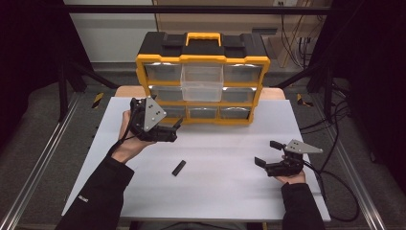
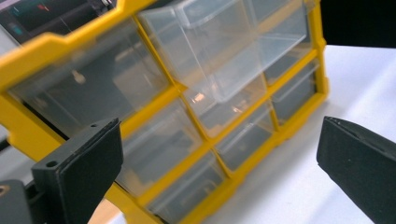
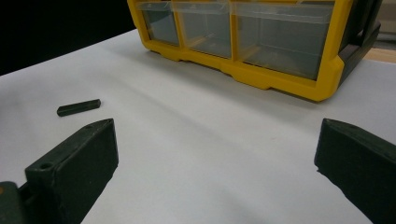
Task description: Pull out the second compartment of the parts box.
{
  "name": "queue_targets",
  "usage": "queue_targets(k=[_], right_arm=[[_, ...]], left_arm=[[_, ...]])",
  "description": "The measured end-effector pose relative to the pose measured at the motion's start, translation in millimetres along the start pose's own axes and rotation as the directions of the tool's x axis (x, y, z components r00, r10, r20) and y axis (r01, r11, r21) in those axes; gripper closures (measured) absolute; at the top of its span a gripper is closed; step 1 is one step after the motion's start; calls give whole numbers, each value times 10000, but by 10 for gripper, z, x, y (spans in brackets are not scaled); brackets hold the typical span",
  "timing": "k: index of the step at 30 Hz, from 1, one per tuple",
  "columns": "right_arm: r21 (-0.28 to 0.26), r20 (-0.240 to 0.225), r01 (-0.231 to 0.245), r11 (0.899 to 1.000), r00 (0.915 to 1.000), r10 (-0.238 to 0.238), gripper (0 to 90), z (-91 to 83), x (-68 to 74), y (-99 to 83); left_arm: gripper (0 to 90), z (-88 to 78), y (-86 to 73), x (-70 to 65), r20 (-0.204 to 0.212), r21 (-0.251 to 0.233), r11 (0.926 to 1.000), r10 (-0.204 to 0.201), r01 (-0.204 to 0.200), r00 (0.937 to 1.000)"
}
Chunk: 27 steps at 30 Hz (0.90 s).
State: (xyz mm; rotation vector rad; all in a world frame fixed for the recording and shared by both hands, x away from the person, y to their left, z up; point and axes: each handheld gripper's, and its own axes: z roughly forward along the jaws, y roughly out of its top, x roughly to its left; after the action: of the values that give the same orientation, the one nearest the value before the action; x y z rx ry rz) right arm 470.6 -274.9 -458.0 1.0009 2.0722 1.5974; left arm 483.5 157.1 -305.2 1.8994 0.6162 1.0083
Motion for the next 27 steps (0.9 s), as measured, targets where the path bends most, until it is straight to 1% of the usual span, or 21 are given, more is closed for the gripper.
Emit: queue_targets(k=[1, 3, 4, 8, 9, 10, 14, 16, 19, 21, 22, 25, 26, 27], right_arm=[[4, -5, -19, 10000, 10000, 19, 2, -1, 1, 0], [-8, 2, -20, 10000, 10000, 20, 2, -4, -1, 1], [-19, 1, -16, 10000, 10000, 16, 2, -5, -1, 2], [-1, 0, -27, 10000, 10000, 27, 2, -2, 0, 1], [-6, 2, -9, 10000, 10000, 9, 2, -1, -2, 1], [4, -3, -26, 10000, 10000, 26, 2, -1, 0, 0], [23, -8, -24, 10000, 10000, 24, 2, 2, 1, -2], [47, -6, -28, 10000, 10000, 28, 2, 4, 1, -3], [50, 3, -17, 10000, 10000, 17, 2, 6, 1, -4], [55, -5, -11, 10000, 10000, 11, 2, 8, 1, -5], [55, 0, -17, 10000, 10000, 17, 2, 7, 3, -5], [59, 2, -6, 10000, 10000, 6, 2, 8, 2, -5], [70, -3, -17, 10000, 10000, 17, 2, 9, 3, -6], [81, 7, -10, 10000, 10000, 10, 2, 12, 3, -7]], left_arm=[[1, -10, -30, 4, -8, -32, 9999, -103, 103, 9999], [1, -24, -95, 17, 139, 17, 9994, -360, 360, 9993], [0, -31, -129, 19, 132, 68, 9992, -392, 392, 9991], [0, -60, -280, 38, 221, 133, 9971, -749, 746, 9969], [0, -67, -317, 44, 290, 140, 9960, -889, 885, 9956], [0, -72, -353, 46, 263, 159, 9951, -981, 977, 9948], [0, -94, -482, 48, 315, 195, 9920, -1253, 1247, 9916], [0, -106, -540, 43, 419, 160, 9893, -1458, 1453, 9884], [0, -105, -625, 19, 469, 208, 9876, -1564, 1556, 9866], [0, -105, -683, 2, 513, 307, 9841, -1762, 1748, 9830], [0, -99, -707, -5, 551, 270, 9844, -1751, 1738, 9830], [0, -97, -770, -22, 547, 309, 9812, -1917, 1903, 9799], [0, -94, -789, -19, 496, 228, 9819, -1888, 1879, 9808], [0, -95, -808, -21, 505, 205, 9814, -1917, 1909, 9801]])
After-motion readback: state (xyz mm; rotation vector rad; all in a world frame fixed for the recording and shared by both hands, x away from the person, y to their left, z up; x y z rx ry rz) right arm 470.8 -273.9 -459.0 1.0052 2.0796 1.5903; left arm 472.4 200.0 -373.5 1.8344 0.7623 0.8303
